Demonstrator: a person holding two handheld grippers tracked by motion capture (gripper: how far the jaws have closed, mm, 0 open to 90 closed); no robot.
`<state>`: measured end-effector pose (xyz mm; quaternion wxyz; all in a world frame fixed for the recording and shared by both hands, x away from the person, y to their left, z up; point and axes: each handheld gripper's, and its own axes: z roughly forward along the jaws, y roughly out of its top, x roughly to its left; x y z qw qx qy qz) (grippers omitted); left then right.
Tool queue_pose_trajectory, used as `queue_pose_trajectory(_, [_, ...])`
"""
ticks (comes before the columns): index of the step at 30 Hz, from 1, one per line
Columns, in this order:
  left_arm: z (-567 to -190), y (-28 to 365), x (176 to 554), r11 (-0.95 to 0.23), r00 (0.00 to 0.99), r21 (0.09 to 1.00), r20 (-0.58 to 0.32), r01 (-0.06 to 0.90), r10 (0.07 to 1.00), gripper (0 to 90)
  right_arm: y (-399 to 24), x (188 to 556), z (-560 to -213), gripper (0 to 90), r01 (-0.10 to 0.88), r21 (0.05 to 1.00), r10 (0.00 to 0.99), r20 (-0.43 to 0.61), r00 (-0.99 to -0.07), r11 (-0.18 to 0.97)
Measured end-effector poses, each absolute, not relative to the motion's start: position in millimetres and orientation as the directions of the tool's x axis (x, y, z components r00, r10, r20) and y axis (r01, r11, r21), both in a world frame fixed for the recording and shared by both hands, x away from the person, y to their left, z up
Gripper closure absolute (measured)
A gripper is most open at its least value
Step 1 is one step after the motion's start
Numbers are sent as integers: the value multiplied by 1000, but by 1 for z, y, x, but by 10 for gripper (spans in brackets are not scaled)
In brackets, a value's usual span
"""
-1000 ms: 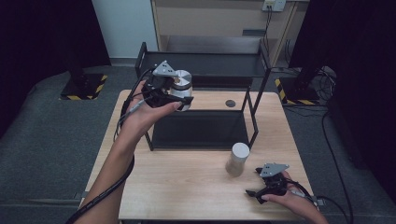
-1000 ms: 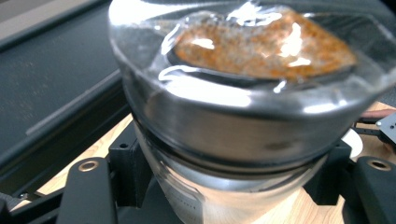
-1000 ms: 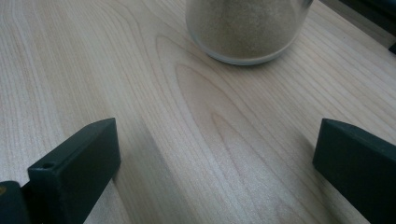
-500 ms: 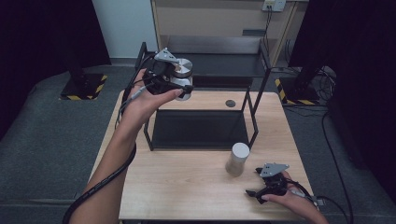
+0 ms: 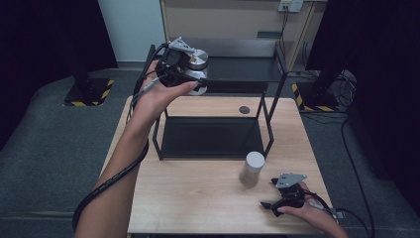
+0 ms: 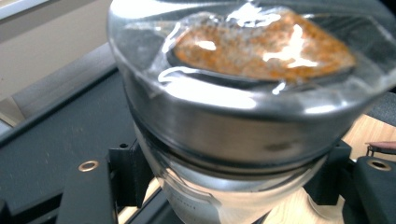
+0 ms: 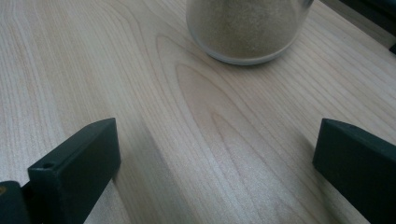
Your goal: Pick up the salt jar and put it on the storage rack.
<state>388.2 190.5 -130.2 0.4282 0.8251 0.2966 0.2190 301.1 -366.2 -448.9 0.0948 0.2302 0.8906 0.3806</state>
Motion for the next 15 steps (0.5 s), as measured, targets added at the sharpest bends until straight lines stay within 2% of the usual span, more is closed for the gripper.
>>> queue_pose_trajectory(15, [-124, 187, 415, -449, 700, 837, 116, 313, 704, 298, -366, 301, -449, 17, 337, 721, 481, 7, -877, 606])
